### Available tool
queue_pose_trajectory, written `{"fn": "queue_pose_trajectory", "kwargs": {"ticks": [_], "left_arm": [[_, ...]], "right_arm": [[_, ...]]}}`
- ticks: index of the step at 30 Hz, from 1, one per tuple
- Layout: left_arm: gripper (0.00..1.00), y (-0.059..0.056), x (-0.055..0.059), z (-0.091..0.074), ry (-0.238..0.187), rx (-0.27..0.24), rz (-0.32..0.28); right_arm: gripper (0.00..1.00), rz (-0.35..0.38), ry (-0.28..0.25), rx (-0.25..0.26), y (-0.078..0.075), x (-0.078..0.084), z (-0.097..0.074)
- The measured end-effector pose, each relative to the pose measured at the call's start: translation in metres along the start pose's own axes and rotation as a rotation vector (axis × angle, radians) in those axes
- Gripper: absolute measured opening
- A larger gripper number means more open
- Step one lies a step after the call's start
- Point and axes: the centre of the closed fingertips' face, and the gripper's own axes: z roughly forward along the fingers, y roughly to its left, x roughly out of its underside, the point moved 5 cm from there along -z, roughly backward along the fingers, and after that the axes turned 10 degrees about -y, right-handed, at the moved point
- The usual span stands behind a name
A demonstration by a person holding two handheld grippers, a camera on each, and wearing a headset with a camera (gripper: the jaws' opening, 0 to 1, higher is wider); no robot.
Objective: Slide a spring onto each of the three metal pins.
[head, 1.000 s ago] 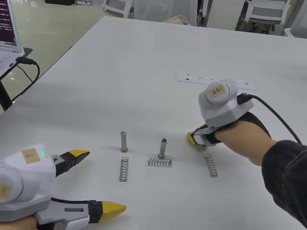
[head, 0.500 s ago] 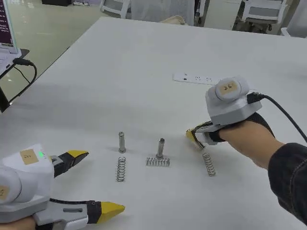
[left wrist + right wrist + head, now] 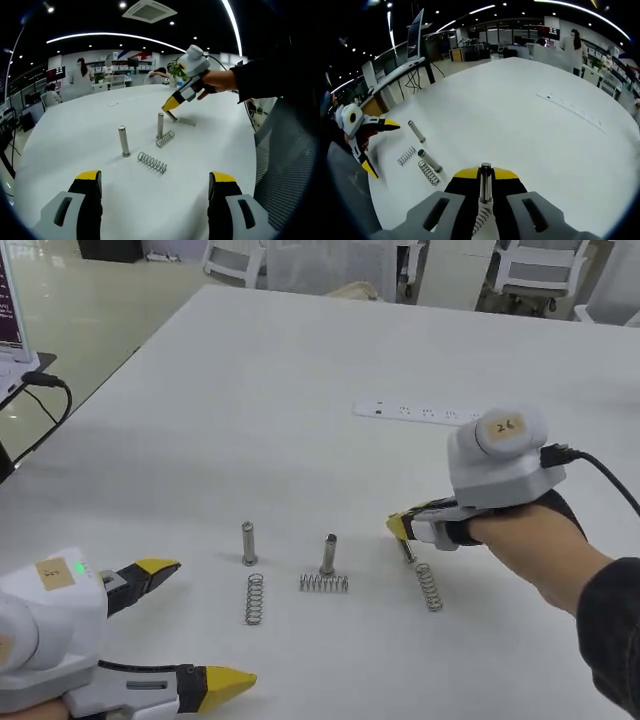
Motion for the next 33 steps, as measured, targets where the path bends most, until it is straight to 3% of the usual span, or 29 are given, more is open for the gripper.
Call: {"fn": "queue_pose_trajectory", "kwargs": {"ticks": [33], "left_arm": [[0.85, 0.000, -0.005, -0.002, -0.001, -0.003, 0.016]], "right_arm": [[0.06, -0.035, -0.069, -0.066, 0.021, 0.018, -0.035]]}}
